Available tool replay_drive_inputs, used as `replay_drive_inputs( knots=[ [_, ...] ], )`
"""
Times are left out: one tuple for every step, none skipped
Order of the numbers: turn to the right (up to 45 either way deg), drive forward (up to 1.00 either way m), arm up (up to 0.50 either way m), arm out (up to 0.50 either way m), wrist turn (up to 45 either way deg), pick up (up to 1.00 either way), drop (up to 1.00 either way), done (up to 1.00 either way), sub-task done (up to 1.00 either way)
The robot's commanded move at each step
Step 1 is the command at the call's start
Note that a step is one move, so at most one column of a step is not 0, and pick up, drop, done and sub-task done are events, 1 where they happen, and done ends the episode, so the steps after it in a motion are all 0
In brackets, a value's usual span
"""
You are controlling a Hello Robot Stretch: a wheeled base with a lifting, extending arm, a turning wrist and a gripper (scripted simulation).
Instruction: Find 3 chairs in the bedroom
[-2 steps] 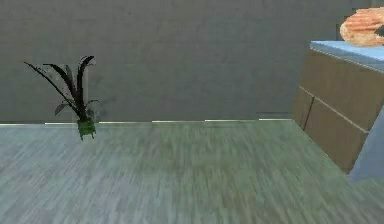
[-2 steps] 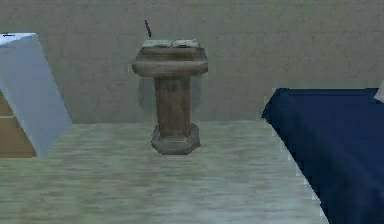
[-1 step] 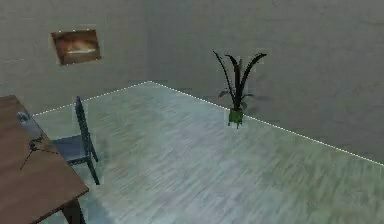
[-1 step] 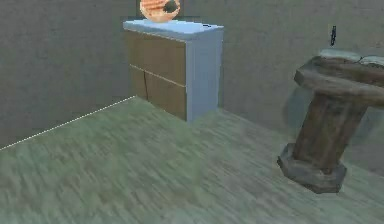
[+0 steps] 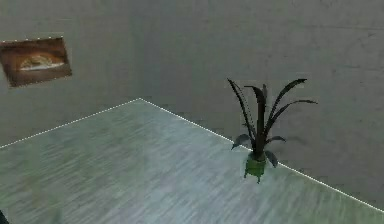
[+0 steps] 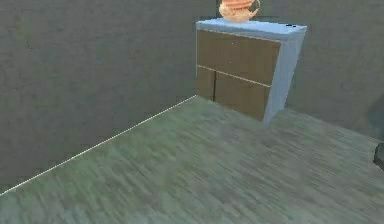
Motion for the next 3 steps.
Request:
replay_drive_inputs(
  knots=[
    [-24.0,0.00,0.00,0.00,0.0,0.00,0.00,0.00,0.00],
    [0.0,1.00,0.00,0.00,0.0,0.00,0.00,0.00,0.00],
    [-30.0,0.00,0.00,0.00,0.0,0.00,0.00,0.00,0.00]
  ],
)
